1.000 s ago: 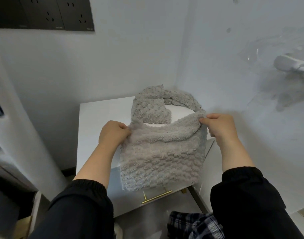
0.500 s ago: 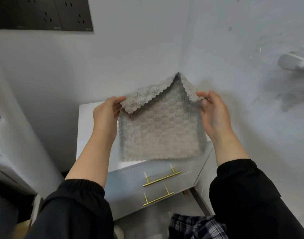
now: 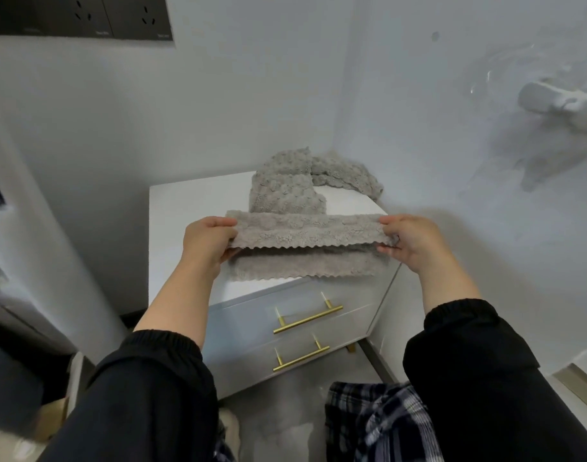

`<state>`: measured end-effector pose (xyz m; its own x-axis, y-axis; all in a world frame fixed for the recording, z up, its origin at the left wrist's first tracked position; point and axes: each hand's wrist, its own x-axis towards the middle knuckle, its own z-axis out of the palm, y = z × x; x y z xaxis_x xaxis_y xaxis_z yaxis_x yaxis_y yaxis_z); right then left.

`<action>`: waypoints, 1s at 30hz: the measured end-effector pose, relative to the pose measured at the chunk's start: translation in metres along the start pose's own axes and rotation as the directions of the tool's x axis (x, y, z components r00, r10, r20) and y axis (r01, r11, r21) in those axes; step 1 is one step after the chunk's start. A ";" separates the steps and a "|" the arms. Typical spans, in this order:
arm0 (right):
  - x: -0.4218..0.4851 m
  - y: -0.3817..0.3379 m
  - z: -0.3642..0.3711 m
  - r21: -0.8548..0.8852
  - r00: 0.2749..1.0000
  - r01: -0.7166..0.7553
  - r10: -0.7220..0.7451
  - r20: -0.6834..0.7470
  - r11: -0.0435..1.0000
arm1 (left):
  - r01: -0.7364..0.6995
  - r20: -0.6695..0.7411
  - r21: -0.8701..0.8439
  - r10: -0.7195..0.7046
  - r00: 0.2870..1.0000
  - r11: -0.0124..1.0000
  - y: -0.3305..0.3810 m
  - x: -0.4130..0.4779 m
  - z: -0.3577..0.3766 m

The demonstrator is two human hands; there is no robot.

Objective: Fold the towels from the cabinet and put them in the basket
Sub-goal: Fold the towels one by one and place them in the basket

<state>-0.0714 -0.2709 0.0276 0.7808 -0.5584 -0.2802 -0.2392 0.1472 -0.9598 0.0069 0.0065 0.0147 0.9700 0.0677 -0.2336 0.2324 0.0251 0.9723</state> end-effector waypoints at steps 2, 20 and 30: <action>-0.005 0.005 -0.002 -0.106 0.999 0.033 -0.035 -0.011 0.994 | -0.046 0.006 0.103 0.046 0.999 0.994 -0.005 -0.002 -0.002; -0.008 0.040 -0.009 -0.384 0.988 0.023 -0.079 -0.130 0.923 | -0.252 0.172 0.875 0.222 0.960 0.414 -0.011 -0.020 0.008; -0.006 0.041 -0.021 -0.285 0.984 -0.178 0.169 -0.054 0.942 | -0.693 0.678 0.721 0.226 0.700 -0.015 -0.041 -0.030 0.048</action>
<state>-0.0975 -0.2785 -0.0103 0.6966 -0.5689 -0.4371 -0.5283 0.0055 -0.8491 -0.0279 -0.0443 -0.0178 0.7800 -0.6227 0.0620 -0.6239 -0.7663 0.1537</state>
